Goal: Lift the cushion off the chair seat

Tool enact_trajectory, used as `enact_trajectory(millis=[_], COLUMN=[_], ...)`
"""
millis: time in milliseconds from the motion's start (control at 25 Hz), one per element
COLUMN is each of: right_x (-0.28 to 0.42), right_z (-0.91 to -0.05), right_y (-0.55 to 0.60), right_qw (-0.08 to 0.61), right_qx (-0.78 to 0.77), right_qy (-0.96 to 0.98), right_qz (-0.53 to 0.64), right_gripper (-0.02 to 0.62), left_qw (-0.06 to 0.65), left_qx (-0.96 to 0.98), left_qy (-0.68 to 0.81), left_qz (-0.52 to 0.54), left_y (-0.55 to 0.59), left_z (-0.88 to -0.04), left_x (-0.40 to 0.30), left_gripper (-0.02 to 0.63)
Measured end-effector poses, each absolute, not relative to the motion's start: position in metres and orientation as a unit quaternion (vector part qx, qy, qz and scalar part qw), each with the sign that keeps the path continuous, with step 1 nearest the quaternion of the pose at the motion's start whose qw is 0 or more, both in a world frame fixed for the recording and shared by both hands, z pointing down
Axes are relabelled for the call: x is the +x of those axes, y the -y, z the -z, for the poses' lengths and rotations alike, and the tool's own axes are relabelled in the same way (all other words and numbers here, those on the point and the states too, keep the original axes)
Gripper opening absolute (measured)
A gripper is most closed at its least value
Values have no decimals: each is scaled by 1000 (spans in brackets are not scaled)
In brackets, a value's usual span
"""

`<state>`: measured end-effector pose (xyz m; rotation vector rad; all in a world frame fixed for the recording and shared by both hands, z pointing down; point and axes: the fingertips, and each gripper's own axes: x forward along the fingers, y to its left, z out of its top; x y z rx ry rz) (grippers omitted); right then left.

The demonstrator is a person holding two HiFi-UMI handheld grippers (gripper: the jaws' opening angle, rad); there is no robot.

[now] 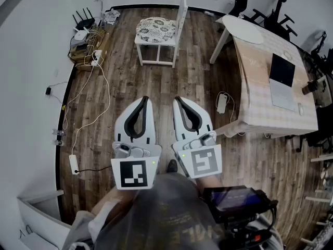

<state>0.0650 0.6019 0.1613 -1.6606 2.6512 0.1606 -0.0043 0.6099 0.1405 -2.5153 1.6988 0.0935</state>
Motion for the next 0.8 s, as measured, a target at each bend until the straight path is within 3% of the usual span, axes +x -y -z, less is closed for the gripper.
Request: enact_trajectory(millis=[800], right_x=[123], right_z=[-165], right_y=[-610], right_qw=[18], right_qx=[-514], right_qy=[-857], right_qz=[-32], right_gripper=[8], left_qw=[56], left_qx=[-827], left_qy=[-558], left_qz=[-28], left_y=[-618], left_z=[-142], left_x=[60], left_gripper=[6])
